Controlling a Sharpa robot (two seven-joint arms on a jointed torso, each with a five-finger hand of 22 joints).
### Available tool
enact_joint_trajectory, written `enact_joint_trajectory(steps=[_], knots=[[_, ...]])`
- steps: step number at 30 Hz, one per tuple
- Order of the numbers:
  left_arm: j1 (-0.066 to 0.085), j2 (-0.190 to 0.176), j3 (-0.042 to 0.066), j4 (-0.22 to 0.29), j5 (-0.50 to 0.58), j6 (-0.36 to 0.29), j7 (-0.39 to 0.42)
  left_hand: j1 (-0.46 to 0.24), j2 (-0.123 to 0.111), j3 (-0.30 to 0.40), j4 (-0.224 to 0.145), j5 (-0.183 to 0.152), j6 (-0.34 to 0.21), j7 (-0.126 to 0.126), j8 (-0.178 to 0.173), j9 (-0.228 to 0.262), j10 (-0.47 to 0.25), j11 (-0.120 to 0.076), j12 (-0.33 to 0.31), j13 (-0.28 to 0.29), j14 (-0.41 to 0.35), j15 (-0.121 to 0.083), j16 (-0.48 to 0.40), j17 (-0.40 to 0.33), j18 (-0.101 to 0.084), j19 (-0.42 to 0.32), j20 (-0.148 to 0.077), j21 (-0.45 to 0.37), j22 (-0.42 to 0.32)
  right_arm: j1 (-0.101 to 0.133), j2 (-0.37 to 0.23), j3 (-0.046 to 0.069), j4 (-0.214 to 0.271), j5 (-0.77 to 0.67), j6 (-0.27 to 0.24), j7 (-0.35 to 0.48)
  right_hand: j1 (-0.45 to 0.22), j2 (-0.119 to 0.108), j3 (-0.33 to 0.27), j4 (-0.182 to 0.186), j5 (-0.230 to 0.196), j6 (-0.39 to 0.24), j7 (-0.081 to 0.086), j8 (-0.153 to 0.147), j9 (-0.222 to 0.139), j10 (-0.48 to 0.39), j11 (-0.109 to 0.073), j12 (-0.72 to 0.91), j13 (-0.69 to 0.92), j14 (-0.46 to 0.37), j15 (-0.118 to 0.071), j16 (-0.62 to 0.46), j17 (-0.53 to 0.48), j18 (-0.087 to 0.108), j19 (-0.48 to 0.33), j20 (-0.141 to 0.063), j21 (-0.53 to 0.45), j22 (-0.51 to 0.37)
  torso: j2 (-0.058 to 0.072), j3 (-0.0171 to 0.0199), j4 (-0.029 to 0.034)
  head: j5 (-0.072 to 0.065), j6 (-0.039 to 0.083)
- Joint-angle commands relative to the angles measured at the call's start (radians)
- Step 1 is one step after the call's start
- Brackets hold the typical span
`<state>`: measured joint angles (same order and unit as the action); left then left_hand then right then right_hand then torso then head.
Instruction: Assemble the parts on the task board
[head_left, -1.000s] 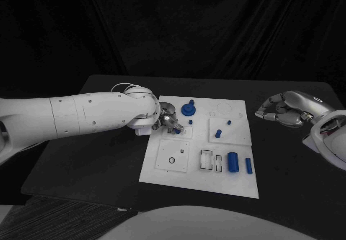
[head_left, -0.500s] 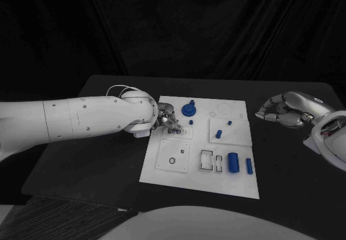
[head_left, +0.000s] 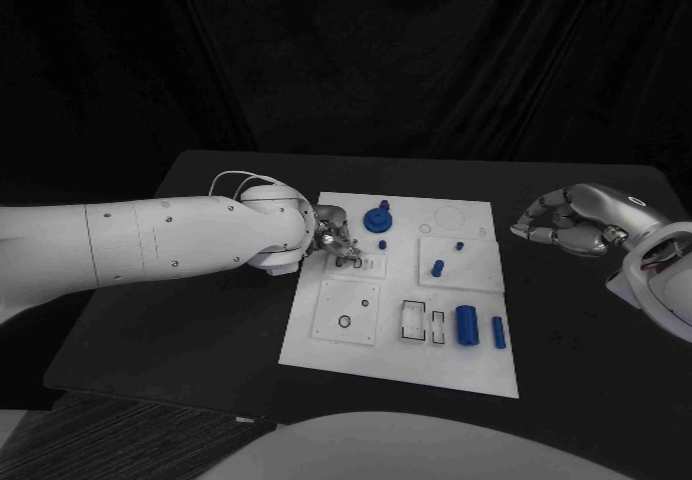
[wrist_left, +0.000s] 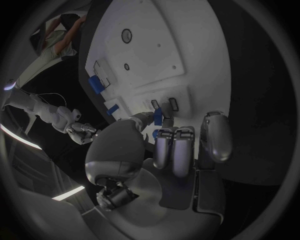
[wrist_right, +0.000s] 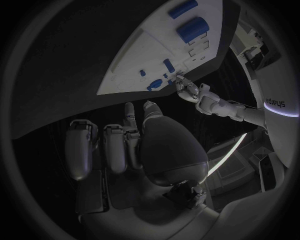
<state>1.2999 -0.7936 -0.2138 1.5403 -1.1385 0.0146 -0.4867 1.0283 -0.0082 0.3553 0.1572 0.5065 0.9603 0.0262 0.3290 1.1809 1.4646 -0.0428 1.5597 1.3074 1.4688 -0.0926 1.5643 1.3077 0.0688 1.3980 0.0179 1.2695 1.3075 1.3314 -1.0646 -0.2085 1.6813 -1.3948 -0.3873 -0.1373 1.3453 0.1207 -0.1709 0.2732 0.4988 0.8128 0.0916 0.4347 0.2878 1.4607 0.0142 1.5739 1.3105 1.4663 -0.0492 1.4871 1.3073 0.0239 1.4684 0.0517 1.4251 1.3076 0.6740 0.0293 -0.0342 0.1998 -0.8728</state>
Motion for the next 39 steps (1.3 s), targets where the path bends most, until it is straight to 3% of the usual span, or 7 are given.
enact_joint_trajectory(steps=[1, 12, 26, 39], knots=[[-0.004, 0.004, 0.000, 0.000, -0.013, 0.000, 0.004, -0.010, -0.004, 0.004, 0.002, -0.004, 0.006, -0.001, -0.006, -0.002, 0.101, -0.002, 0.005, 0.258, 0.102, -0.003, 0.007, 0.263, 0.012, 0.005, -0.001, 0.000, 0.057, -0.003, -0.003, 0.001, 0.003, -0.002, 0.000, -0.014, 0.013, 0.002, -0.002, -0.003, 0.004, 0.007, 0.003, -0.005, -0.001, 0.110, 0.000, -0.003, 0.260, 0.069, -0.004, -0.004, 0.094, 0.015, 0.029, 0.004, -0.006, 0.210, 0.000, 0.0003, -0.0003, 0.001, 0.000], [-0.016, 0.013, 0.000, 0.000, -0.014, 0.021, 0.002, -0.015, -0.005, 0.006, 0.007, -0.015, 0.012, -0.001, -0.011, -0.008, 0.101, -0.002, 0.004, 0.258, 0.102, -0.002, 0.007, 0.263, 0.012, 0.005, 0.000, -0.001, 0.057, -0.003, -0.003, 0.001, 0.005, -0.002, 0.000, -0.015, 0.014, 0.002, -0.002, -0.003, 0.005, 0.007, 0.003, -0.005, -0.001, 0.110, 0.000, -0.003, 0.260, 0.069, -0.004, -0.004, 0.094, 0.016, 0.029, 0.004, -0.006, 0.210, 0.001, 0.0022, -0.0011, -0.002, 0.000], [-0.019, 0.013, 0.000, 0.007, -0.013, 0.034, -0.006, -0.019, -0.006, 0.007, 0.011, -0.027, 0.017, 0.000, -0.017, -0.015, 0.101, -0.001, 0.004, 0.258, 0.102, -0.002, 0.007, 0.263, 0.012, 0.005, 0.000, -0.003, 0.057, -0.003, 0.002, 0.001, 0.001, -0.002, 0.001, -0.015, 0.015, 0.002, -0.002, -0.003, 0.005, 0.007, 0.003, -0.005, -0.002, 0.110, 0.000, -0.003, 0.260, 0.069, -0.004, -0.004, 0.094, 0.015, 0.029, 0.004, -0.006, 0.210, 0.001, -0.0005, -0.0022, 0.007, 0.000], [-0.023, 0.004, 0.000, 0.028, -0.013, 0.052, -0.018, -0.020, -0.006, 0.008, 0.013, -0.031, 0.018, 0.000, -0.019, -0.018, 0.100, -0.001, 0.003, 0.257, 0.102, -0.001, 0.007, 0.263, 0.012, 0.004, 0.001, -0.004, 0.057, -0.004, 0.003, 0.001, -0.001, -0.002, 0.001, -0.015, 0.022, 0.002, 0.000, -0.006, 0.011, 0.007, 0.002, -0.005, -0.002, 0.110, -0.001, -0.003, 0.260, 0.069, -0.005, -0.004, 0.093, 0.016, 0.029, 0.004, -0.007, 0.210, 0.000, -0.0002, -0.0009, 0.007, 0.000]])
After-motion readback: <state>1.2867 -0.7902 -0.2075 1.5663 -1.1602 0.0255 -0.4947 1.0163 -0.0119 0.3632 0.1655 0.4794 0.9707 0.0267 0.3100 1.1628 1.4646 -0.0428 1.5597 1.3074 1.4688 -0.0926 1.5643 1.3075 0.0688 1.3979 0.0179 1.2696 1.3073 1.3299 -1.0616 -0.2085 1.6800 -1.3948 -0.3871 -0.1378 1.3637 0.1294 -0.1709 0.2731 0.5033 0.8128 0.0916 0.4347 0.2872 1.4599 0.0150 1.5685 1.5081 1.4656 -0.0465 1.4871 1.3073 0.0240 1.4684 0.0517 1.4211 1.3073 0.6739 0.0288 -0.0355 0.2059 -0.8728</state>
